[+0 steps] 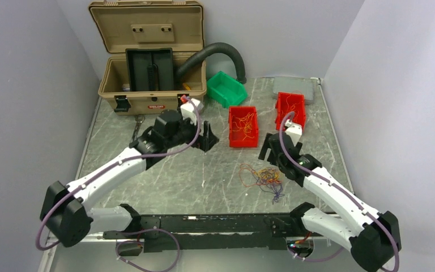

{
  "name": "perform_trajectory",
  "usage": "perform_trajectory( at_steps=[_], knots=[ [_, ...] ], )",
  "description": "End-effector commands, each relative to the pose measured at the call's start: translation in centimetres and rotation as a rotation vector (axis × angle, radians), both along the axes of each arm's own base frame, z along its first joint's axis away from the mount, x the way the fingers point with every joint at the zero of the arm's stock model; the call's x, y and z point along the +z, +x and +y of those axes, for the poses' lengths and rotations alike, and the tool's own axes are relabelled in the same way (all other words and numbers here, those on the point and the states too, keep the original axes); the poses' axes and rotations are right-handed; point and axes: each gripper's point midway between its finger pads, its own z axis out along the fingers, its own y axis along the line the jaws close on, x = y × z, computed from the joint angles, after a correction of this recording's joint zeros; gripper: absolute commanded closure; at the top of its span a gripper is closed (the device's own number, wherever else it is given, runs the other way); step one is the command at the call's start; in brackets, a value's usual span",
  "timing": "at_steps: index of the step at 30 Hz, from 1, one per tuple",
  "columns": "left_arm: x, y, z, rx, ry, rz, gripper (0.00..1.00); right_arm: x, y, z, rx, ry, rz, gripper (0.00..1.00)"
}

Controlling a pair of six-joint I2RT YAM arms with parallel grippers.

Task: Untangle the cables

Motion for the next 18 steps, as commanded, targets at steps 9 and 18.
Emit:
perform_trajectory(
  at_steps=[9, 18],
  knots=[
    [1.2, -4.2, 0.9, -0.077, -0.139, -0.124, 0.00, -6.6, -0.9, -0.6, 0.025, 0.177, 0.167, 0.20],
    [1.0, -4.2, 2.5, -0.020, -0.092, -0.142, 0.01, -5.5, -0.7, 10.4, 0.358, 0.357, 0.104, 0.28]
  ],
)
